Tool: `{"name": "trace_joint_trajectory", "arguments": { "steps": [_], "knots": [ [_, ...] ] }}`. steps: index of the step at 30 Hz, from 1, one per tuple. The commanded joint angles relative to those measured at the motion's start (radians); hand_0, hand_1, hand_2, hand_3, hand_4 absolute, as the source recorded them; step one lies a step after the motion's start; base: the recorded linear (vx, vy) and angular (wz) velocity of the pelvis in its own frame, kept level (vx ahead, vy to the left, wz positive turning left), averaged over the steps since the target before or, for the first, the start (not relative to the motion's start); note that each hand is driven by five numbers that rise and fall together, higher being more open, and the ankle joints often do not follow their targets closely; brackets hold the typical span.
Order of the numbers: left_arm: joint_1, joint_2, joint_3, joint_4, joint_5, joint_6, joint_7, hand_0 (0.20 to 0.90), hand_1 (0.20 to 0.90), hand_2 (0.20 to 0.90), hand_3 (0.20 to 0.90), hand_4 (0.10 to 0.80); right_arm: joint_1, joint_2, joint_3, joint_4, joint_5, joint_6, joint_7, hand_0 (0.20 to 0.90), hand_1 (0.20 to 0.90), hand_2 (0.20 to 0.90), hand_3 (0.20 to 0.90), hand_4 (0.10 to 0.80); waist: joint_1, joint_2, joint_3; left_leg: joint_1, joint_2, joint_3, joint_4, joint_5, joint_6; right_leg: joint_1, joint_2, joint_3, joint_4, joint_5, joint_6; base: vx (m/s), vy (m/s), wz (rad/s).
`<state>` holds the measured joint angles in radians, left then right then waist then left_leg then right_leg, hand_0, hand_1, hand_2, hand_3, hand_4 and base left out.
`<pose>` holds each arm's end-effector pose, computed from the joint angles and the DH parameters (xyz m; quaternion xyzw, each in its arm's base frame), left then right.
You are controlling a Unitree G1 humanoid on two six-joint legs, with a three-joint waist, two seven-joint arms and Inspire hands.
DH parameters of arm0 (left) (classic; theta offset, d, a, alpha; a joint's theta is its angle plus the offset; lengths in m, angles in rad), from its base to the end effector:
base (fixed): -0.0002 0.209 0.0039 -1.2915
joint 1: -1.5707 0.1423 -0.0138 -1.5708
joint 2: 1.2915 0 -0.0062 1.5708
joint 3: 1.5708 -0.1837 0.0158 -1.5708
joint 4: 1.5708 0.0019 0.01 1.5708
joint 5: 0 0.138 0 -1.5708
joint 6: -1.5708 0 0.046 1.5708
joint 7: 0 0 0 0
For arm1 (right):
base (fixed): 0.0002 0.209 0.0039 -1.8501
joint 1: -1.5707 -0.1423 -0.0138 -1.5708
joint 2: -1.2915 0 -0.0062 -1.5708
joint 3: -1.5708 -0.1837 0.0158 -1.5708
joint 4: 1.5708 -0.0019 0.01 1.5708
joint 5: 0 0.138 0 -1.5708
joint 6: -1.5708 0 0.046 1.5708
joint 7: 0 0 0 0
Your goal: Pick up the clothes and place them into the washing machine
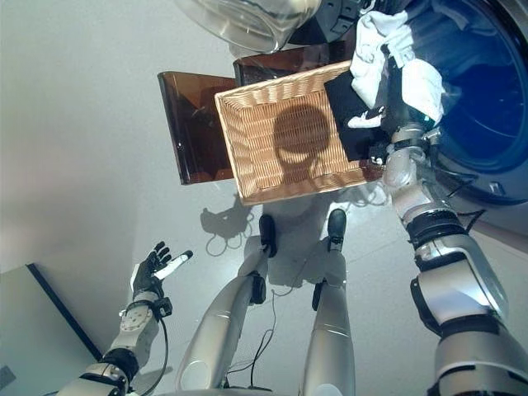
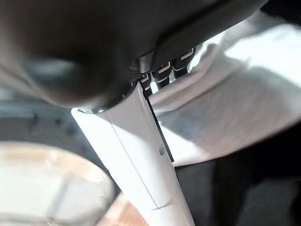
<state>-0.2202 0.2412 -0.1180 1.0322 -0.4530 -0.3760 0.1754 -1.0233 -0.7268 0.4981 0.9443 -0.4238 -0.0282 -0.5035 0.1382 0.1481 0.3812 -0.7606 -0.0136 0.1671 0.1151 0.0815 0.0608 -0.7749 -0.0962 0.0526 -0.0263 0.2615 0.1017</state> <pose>0.1909 0.2138 -0.0591 -0.0248 0.2133 0.1802 0.9599 0.3473 -0.2599 0.1913 -0.6088 -0.1467 -0.2285 0.7454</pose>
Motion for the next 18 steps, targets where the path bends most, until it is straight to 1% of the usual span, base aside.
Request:
{"name": "trace_joint_trajectory", "arguments": {
  "steps": [1,2,3,4,7,8,10,11,12,14,18],
  "knots": [
    [0.050,0.055,0.054,0.054,0.005,-0.021,0.035,0.900,0.900,0.900,0.900,0.800,-0.122,-0.081,0.086,-0.016,-0.196,0.054,-0.064,0.900,0.900,0.900,0.900,0.800,0.072,0.039,-0.034,0.086,0.024,-0.054,-0.202,0.071,-0.119,0.067,0.058,-0.051,0.017,-0.089,-0.010,-0.011,-0.006,-0.04],
    [0.050,0.055,0.055,0.053,0.004,-0.022,0.033,0.900,0.900,0.900,0.900,0.800,-0.136,-0.095,0.097,0.001,-0.222,0.072,-0.069,0.900,0.900,0.900,0.900,0.800,0.072,0.038,-0.034,0.079,0.023,-0.054,-0.202,0.076,-0.120,0.062,0.058,-0.052,0.015,-0.084,-0.010,0.000,0.000,0.00],
    [0.049,0.054,0.055,0.053,0.004,-0.022,0.033,0.900,0.900,0.900,0.900,0.800,-0.138,-0.095,0.099,0.003,-0.222,0.072,-0.069,0.900,0.900,0.900,0.900,0.800,0.071,0.039,-0.034,0.078,0.023,-0.054,-0.202,0.077,-0.120,0.062,0.058,-0.052,0.015,-0.084,-0.010,-0.023,-0.009,0.04],
    [0.049,0.054,0.054,0.054,0.005,-0.023,0.032,0.900,0.900,0.900,0.900,0.800,-0.157,-0.129,0.127,0.023,-0.288,0.102,-0.090,0.900,0.900,0.900,0.900,0.800,0.073,0.037,-0.032,0.077,0.023,-0.055,-0.202,0.078,-0.121,0.059,0.058,-0.053,0.016,-0.084,-0.009,-0.014,-0.008,0.08],
    [0.042,0.051,0.046,0.050,0.001,-0.031,0.036,0.900,0.900,0.900,0.900,0.800,-0.196,-0.169,0.164,0.049,-0.353,0.148,-0.128,0.900,0.900,0.900,0.900,0.800,0.074,0.035,-0.027,0.073,0.022,-0.058,-0.202,0.080,-0.122,0.055,0.059,-0.053,0.019,-0.083,-0.009,-0.014,-0.006,0.11],
    [0.041,0.050,0.047,0.050,0.001,-0.032,0.036,0.900,0.900,0.900,0.900,0.800,-0.198,-0.169,0.167,0.051,-0.352,0.148,-0.129,0.900,0.900,0.900,0.900,0.800,0.074,0.036,-0.026,0.073,0.022,-0.058,-0.202,0.080,-0.122,0.055,0.059,-0.053,0.020,-0.083,-0.009,-0.009,-0.007,0.03],
    [0.039,0.049,0.042,0.045,-0.005,-0.035,0.037,0.900,0.900,0.900,0.900,0.800,-0.232,-0.214,0.225,0.059,-0.432,0.183,-0.125,0.900,0.900,0.900,0.900,0.800,0.073,0.030,-0.025,0.071,0.022,-0.060,-0.202,0.082,-0.123,0.052,0.060,-0.051,0.022,-0.083,-0.009,0.000,0.000,0.00],
    [0.038,0.048,0.042,0.045,-0.005,-0.035,0.037,0.900,0.900,0.900,0.900,0.800,-0.235,-0.214,0.227,0.060,-0.432,0.183,-0.125,0.900,0.900,0.900,0.900,0.800,0.072,0.031,-0.025,0.071,0.022,-0.060,-0.202,0.082,-0.122,0.052,0.060,-0.051,0.022,-0.083,-0.009,0.000,0.000,0.00],
    [0.038,0.050,0.038,0.045,-0.011,-0.037,0.035,0.900,0.900,0.900,0.900,0.800,-0.266,-0.236,0.279,0.088,-0.479,0.203,-0.116,0.900,0.900,0.900,0.900,0.800,0.074,0.028,-0.026,0.070,0.023,-0.062,-0.202,0.083,-0.123,0.049,0.060,-0.052,0.024,-0.083,-0.010,0.000,0.000,0.00],
    [0.037,0.053,0.035,0.045,-0.016,-0.039,0.033,0.900,0.900,0.900,0.900,0.800,-0.298,-0.247,0.339,0.126,-0.532,0.225,-0.108,0.900,0.900,0.900,0.900,0.800,0.076,0.028,-0.027,0.069,0.024,-0.062,-0.202,0.083,-0.124,0.045,0.059,-0.052,0.024,-0.084,-0.009,0.000,0.000,0.00],
    [0.033,0.059,0.028,0.052,-0.036,-0.043,0.026,0.900,0.900,0.900,0.900,0.800,-0.388,-0.237,0.444,0.223,-0.574,0.234,-0.064,0.900,0.900,0.900,0.900,0.800,0.082,0.030,-0.021,0.062,0.024,-0.066,-0.202,0.088,-0.127,0.036,0.056,-0.053,0.024,-0.081,-0.009,0.000,0.000,0.00]
  ]
}}
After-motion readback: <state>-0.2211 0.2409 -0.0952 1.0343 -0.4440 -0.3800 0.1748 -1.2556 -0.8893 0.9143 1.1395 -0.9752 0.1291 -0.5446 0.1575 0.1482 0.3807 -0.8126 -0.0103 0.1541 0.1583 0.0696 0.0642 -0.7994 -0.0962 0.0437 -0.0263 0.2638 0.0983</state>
